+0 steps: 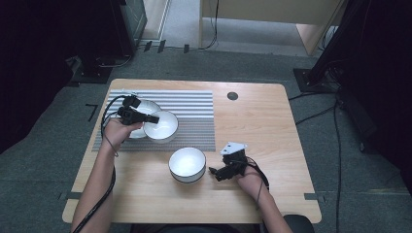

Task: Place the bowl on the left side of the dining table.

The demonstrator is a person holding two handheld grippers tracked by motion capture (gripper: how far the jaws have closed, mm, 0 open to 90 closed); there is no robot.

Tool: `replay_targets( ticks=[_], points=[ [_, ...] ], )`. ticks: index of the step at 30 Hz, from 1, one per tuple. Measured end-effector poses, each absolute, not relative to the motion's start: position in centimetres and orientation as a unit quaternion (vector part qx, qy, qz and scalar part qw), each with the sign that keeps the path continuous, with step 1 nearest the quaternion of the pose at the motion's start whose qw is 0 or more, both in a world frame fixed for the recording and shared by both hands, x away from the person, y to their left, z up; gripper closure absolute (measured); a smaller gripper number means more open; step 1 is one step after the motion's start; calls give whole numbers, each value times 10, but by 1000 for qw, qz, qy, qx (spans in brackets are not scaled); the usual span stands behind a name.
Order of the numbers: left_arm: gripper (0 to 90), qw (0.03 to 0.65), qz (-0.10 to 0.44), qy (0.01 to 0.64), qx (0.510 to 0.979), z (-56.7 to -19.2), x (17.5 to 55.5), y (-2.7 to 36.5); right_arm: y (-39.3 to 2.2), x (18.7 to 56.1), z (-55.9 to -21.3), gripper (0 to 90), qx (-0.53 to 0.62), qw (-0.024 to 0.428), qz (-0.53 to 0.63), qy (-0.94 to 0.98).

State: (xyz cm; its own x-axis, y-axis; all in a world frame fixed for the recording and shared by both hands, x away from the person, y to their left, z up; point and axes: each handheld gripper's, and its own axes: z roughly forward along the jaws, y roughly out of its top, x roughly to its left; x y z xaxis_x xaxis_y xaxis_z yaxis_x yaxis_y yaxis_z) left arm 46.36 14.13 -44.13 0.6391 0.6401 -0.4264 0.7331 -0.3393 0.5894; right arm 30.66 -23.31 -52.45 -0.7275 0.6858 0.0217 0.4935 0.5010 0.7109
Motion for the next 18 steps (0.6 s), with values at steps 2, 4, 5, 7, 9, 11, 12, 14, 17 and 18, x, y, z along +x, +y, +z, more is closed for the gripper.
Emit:
replay_targets(
  ticks=[2, 4, 5, 7, 9, 11, 12, 14, 17, 18],
  points=[
    [810, 393, -56, 423, 815, -440, 464, 142, -233, 307, -525, 0, 344, 133, 362, 856],
    [809, 395, -56, 424, 813, -439, 465, 143, -233, 307, -525, 0, 344, 133, 362, 856],
    [809, 395, -56, 425, 812, -439, 465, 144, -233, 307, -525, 0, 344, 133, 362, 856],
    [810, 396, -55, 429, 810, -439, 467, 146, -233, 307, -525, 0, 344, 133, 362, 856],
    [809, 394, -49, 433, 809, -438, 468, 149, -233, 307, -525, 0, 344, 133, 362, 856],
    [809, 396, -47, 438, 806, -438, 469, 154, -233, 307, -525, 0, 344, 133, 362, 856],
    [809, 398, -46, 441, 803, -438, 469, 156, -233, 307, -525, 0, 344, 133, 362, 856],
    [809, 398, -43, 447, 800, -438, 470, 161, -233, 307, -525, 0, 344, 133, 362, 856],
    [809, 396, -39, 454, 797, -438, 471, 168, -233, 307, -525, 0, 344, 133, 362, 856],
    [809, 396, -39, 458, 795, -438, 471, 169, -233, 307, -525, 0, 344, 133, 362, 856]
  ],
)
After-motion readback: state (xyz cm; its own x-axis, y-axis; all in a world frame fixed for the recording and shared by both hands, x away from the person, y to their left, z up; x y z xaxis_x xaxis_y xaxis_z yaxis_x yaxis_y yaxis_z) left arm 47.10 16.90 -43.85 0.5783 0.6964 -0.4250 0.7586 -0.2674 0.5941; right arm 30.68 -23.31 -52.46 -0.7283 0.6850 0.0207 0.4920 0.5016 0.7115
